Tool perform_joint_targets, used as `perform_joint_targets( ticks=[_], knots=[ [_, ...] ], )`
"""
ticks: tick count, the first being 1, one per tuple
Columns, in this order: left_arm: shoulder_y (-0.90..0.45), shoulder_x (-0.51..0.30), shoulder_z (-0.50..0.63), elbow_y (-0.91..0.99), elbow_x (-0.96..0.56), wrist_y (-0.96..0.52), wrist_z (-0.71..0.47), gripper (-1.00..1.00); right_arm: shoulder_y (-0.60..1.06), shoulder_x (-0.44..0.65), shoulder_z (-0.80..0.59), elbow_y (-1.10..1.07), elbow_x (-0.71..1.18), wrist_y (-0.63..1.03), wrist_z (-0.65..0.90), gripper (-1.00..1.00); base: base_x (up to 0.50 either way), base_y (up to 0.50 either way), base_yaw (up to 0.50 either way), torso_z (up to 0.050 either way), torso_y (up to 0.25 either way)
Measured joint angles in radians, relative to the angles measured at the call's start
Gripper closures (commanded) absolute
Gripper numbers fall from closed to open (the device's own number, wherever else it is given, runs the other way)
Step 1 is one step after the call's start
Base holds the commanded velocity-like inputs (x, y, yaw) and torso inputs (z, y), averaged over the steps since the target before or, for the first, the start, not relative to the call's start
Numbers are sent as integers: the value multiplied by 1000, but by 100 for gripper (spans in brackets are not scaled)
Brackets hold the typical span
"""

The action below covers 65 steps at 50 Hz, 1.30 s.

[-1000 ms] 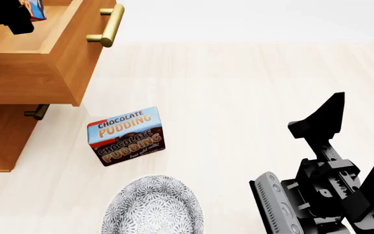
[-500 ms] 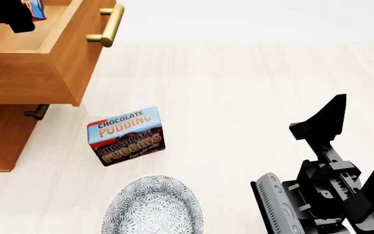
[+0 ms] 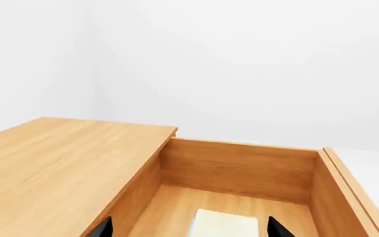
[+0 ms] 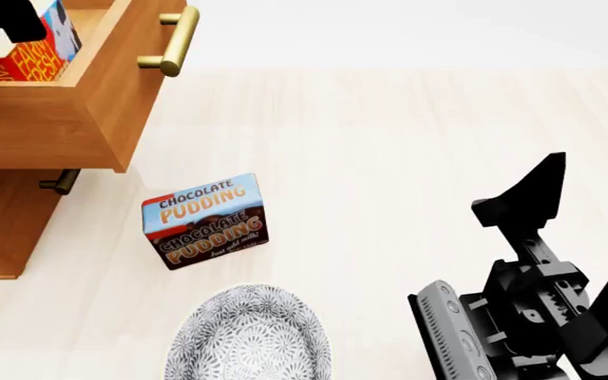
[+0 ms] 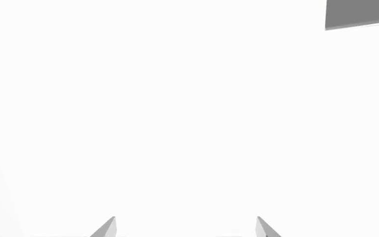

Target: Put the butter at the front in the top drawer of the cabinet and close it.

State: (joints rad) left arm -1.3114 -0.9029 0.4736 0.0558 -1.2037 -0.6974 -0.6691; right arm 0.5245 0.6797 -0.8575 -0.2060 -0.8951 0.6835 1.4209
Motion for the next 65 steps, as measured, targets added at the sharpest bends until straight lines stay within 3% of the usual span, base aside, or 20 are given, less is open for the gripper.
perform_joint_targets(
  ticks=[21, 44, 54, 65],
  knots=[
    [1, -21, -9, 70, -3, 3, 2, -100, -13, -7, 17, 7, -2, -11, 4, -100, 0, 0, 0, 0, 0],
    [-5, -92, -89, 523, -178, 40, -60, -100, -32, -9, 38, -3, -10, -15, 1, -100, 0, 0, 0, 0, 0],
    [-47, -65, -111, 709, -300, 67, -111, -100, -45, -8, 49, -10, -11, -17, 4, -100, 0, 0, 0, 0, 0],
    [-23, 25, -76, 874, -360, 91, -138, -100, -61, 0, 65, -27, -14, -13, 0, -100, 0, 0, 0, 0, 0]
  ],
)
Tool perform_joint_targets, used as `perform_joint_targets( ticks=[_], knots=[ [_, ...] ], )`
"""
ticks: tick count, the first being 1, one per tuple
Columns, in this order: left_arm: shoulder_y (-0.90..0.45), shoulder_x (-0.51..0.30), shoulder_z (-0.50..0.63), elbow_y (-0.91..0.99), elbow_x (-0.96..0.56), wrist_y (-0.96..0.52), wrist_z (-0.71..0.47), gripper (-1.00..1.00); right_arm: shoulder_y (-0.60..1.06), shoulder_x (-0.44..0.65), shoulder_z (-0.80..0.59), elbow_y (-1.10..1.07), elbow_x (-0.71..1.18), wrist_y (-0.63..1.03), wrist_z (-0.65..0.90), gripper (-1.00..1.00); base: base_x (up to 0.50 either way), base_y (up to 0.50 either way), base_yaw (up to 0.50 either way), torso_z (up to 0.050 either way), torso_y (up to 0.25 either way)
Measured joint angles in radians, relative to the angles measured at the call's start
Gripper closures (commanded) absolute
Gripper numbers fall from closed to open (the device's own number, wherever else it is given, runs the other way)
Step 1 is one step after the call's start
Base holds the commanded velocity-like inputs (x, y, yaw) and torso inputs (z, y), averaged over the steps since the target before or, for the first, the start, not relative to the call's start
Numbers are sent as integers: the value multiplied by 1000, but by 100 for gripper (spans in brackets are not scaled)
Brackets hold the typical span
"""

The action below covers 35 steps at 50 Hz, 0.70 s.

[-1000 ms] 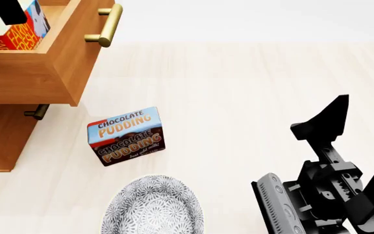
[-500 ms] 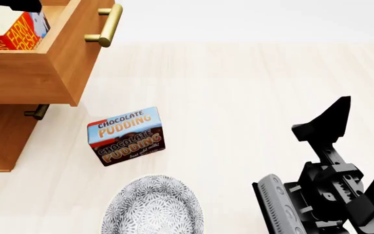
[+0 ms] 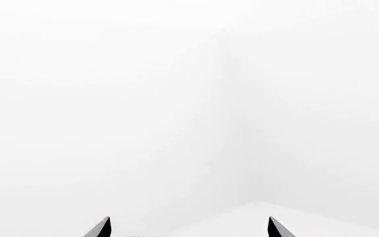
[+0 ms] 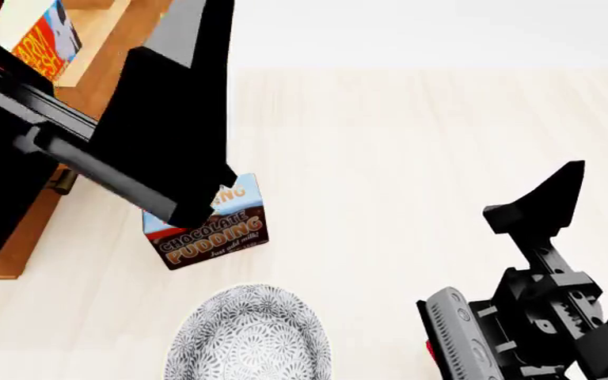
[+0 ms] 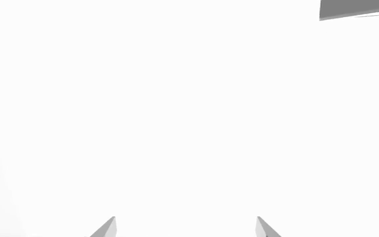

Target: Put the butter at the front in the top drawer of the cabinet and close it.

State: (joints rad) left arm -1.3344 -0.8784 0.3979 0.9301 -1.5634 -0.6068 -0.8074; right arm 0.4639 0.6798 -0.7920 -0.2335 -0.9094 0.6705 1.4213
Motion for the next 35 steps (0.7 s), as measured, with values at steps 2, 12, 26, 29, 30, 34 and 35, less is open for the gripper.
perform_joint_targets(
  ticks=[2, 12, 26, 29, 30, 34, 35],
  knots=[
    [12, 19, 17, 21, 6, 3, 2, -100, -2, 2, 3, -3, -1, 1, -1, -100, 0, 0, 0, 0, 0],
    [-27, 23, 336, 82, 135, 178, 7, -100, -12, 3, 14, -2, -1, 1, -3, -100, 0, 0, 0, 0, 0],
    [-127, -12, 802, 63, 325, 445, 3, -100, -22, -1, 21, 3, -7, -1, -6, -100, 0, 0, 0, 0, 0],
    [-125, -13, 845, 41, 346, 476, 12, -100, -25, -3, 23, 3, -9, -1, -7, -100, 0, 0, 0, 0, 0],
    [-124, -13, 857, 32, 352, 485, 15, -100, -26, -3, 23, 3, -9, -1, -7, -100, 0, 0, 0, 0, 0],
    [-116, -11, 894, -9, 373, 516, 29, -100, -29, -5, 25, 7, -10, -2, -8, -100, 0, 0, 0, 0, 0],
    [-113, -10, 901, -21, 377, 523, 33, -100, -29, -6, 25, 8, -10, -3, -8, -100, 0, 0, 0, 0, 0]
  ],
)
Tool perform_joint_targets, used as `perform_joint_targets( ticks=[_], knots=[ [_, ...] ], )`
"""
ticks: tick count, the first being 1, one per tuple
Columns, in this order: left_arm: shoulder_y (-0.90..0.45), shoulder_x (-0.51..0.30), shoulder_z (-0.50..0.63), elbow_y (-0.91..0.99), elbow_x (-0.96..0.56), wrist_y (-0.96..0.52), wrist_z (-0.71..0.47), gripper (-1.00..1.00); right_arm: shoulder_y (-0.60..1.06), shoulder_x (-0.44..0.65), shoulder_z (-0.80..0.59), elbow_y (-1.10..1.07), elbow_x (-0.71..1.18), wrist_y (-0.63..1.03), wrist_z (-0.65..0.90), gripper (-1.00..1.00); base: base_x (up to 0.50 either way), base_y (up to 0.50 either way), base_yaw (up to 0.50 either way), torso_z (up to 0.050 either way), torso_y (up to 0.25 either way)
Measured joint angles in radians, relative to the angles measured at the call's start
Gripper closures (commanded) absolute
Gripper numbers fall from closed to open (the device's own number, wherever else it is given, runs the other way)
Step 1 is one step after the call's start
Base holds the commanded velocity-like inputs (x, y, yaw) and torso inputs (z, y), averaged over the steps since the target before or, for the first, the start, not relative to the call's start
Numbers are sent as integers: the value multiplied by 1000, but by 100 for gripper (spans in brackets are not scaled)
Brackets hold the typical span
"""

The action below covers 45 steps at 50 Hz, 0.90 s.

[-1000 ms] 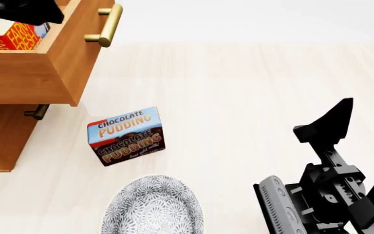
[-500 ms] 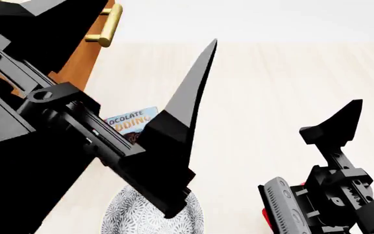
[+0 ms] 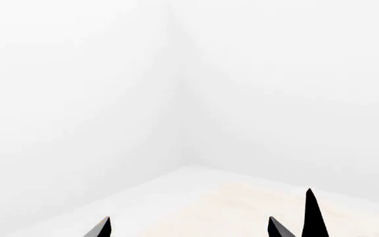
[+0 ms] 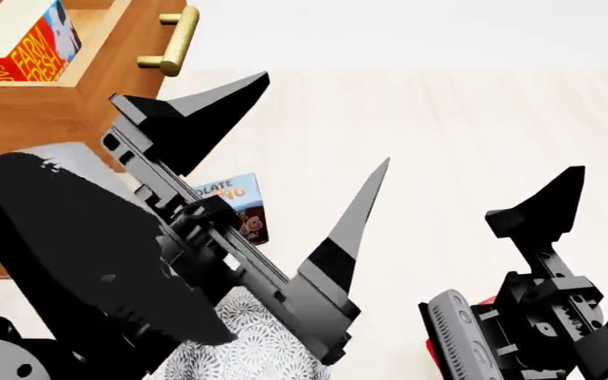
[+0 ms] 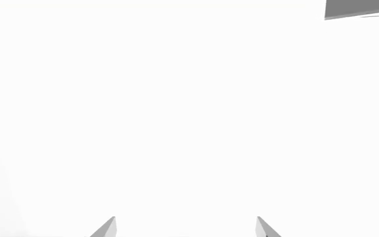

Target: Put the butter at the front in the top drawer of the cabinet and close it.

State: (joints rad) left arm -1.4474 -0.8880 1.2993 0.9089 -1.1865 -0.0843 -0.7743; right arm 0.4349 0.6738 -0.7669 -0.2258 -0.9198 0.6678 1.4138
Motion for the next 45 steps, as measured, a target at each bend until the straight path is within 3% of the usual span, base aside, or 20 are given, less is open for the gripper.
perform_joint_targets(
  ticks=[45],
  knots=[
    [90, 171, 77, -640, 21, 99, 210, -100, -15, -25, 28, 46, 6, -37, 16, -100, 0, 0, 0, 0, 0]
  ],
)
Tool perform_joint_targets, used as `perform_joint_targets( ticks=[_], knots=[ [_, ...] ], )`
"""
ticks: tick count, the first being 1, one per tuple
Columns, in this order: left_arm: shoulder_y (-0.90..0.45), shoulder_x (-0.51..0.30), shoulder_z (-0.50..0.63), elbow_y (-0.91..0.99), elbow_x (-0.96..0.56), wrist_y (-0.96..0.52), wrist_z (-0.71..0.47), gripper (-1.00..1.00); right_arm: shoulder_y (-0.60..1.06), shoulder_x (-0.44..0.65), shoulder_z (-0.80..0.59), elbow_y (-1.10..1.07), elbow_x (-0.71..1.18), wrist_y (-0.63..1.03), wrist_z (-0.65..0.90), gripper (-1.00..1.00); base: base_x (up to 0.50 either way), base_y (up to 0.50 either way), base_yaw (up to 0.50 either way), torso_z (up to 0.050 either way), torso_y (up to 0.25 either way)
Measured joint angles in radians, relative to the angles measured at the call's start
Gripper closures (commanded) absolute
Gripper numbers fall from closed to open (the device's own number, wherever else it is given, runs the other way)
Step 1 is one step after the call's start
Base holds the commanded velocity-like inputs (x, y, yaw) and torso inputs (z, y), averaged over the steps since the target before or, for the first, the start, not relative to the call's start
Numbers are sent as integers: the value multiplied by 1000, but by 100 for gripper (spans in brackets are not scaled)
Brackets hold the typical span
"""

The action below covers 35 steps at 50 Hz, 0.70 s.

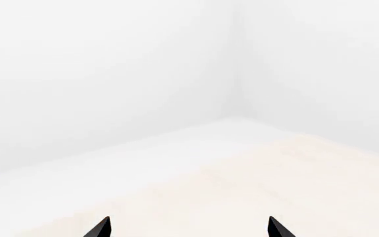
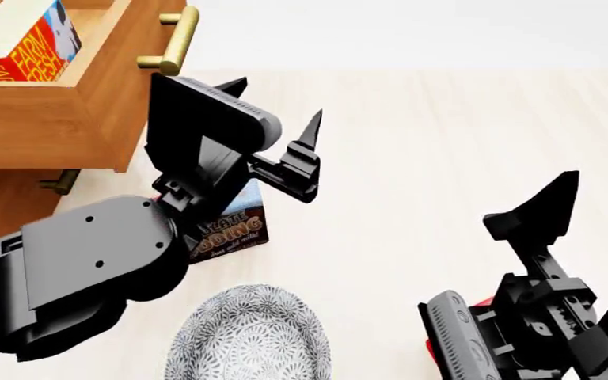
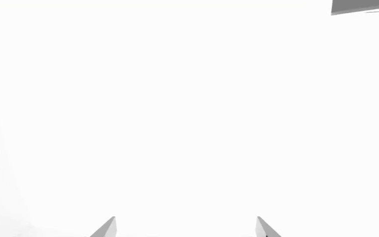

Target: Put the butter at the front in the top drawer of the cabinet and close it.

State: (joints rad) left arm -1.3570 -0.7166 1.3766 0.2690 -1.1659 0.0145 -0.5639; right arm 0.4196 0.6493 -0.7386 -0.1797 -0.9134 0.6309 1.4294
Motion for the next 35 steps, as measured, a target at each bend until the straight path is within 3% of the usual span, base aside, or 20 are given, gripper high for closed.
perform_joint_targets(
  ticks=[14, 35],
  knots=[
    [12, 17, -1, -109, 6, 1, 25, -100, 2, -7, 6, 9, -3, -12, -3, -100, 0, 0, 0, 0, 0],
    [16, -24, -4, -134, 9, -3, 42, -100, 2, -17, 12, 14, -14, -21, -14, -100, 0, 0, 0, 0, 0]
  ],
)
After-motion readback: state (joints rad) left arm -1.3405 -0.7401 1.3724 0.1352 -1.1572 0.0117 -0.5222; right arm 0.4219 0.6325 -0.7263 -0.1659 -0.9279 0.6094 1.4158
